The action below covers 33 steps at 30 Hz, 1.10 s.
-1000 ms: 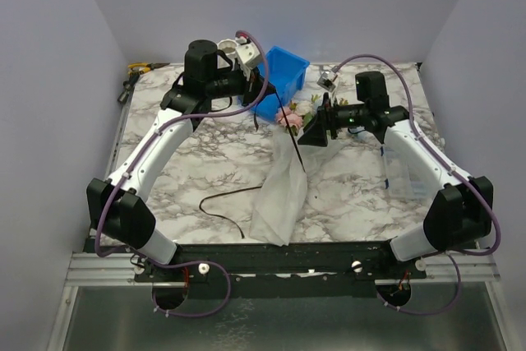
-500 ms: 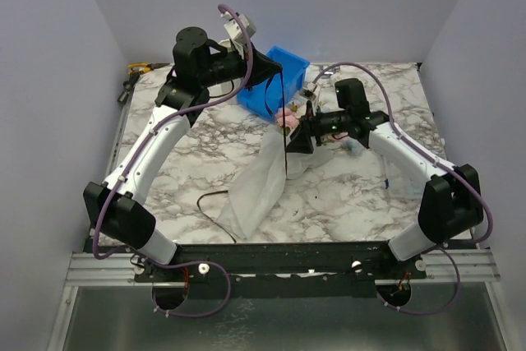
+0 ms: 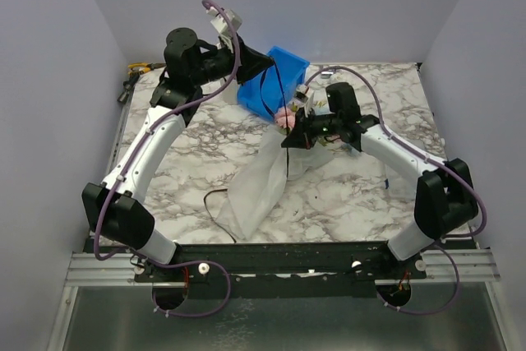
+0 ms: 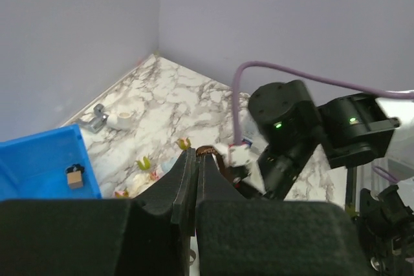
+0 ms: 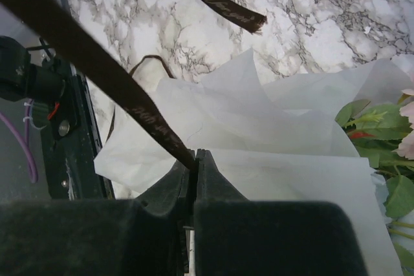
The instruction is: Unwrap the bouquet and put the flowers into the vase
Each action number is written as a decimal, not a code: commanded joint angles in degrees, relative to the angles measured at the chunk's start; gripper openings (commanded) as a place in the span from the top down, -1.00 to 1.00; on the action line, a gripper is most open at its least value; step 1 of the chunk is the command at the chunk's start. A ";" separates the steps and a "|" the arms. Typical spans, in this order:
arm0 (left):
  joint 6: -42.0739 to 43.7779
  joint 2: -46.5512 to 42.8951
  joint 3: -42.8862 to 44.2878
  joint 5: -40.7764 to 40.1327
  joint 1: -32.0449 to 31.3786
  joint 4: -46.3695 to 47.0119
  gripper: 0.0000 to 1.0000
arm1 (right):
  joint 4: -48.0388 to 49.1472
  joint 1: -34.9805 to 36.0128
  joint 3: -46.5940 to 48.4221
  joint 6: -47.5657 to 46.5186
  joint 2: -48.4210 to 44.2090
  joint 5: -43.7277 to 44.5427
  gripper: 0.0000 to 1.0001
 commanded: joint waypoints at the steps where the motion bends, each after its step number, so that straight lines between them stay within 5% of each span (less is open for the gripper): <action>1: 2.30 -2.88 -6.34 -0.74 2.16 -0.29 1.00 | 1.07 -1.61 3.59 5.12 -4.77 0.51 0.99; 12: 18.39 -9.94 -24.50 4.29 0.94 -5.77 0.82 | 3.35 -7.18 17.37 14.38 -8.27 1.25 0.99; 19: 21.55 -7.45 -24.76 5.30 -5.50 -5.51 0.83 | 7.12 -7.42 27.20 18.32 -5.33 0.75 0.99; 25: 19.02 -2.40 -23.57 3.58 -8.79 1.82 -0.01 | 9.13 -7.39 31.32 21.34 -3.95 -1.26 0.99; 33: 15.46 3.56 -21.41 1.68 -11.01 7.95 -0.25 | 10.67 -7.39 33.41 23.43 -4.21 -2.27 0.99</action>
